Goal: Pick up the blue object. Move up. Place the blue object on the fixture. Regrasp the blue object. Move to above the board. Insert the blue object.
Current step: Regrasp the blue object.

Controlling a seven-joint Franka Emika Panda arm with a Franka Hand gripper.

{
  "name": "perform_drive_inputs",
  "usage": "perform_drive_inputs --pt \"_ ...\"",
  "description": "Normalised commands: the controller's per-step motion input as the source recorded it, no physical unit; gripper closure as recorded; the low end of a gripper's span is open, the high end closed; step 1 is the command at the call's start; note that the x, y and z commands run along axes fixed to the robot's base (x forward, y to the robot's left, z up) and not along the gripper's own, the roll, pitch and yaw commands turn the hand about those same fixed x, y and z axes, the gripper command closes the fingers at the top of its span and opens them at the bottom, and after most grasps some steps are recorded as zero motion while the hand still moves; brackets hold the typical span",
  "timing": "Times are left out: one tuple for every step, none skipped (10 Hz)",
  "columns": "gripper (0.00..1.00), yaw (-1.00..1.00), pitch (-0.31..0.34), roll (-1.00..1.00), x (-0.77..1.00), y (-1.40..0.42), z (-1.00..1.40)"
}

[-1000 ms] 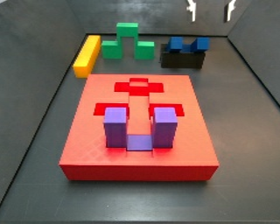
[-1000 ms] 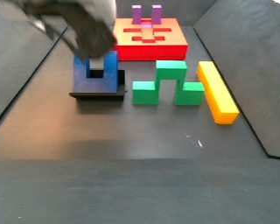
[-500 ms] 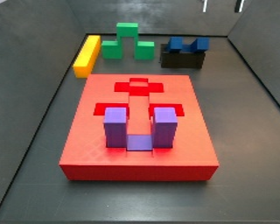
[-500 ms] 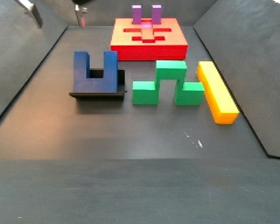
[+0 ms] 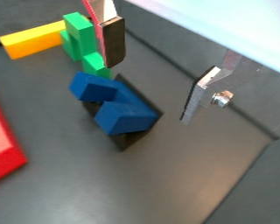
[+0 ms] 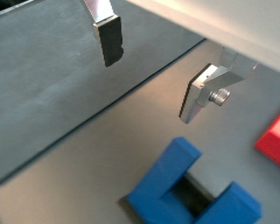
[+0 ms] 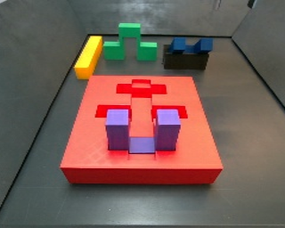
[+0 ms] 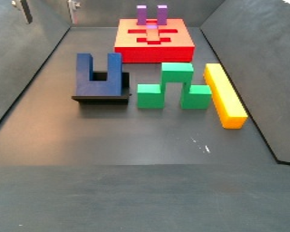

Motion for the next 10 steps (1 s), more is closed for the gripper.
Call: perform_drive_inputs --pt "0.00 0.07 0.006 1.00 0.58 -0.13 0.05" --pt "0.00 0.08 0.009 1.00 0.56 -0.12 0.06" --pt "0.00 0.04 0.014 1.00 0.59 -0.14 0.05" --pt "0.00 0.00 0.011 1.00 0.66 -0.24 0.00" --pt "0.00 0.00 0.000 1.00 0.69 -0.29 0.00" --pt "0.00 0.00 0.000 1.00 0.72 -0.29 0.00" --pt "0.00 0.00 0.000 1.00 0.72 -0.29 0.00" --pt "0.00 0.00 0.006 1.00 0.73 -0.29 0.00" --pt "0.00 0.00 0.034 1.00 0.69 -0.28 -0.05" --pt "0.00 0.13 0.029 0.96 0.45 -0.16 -0.14"
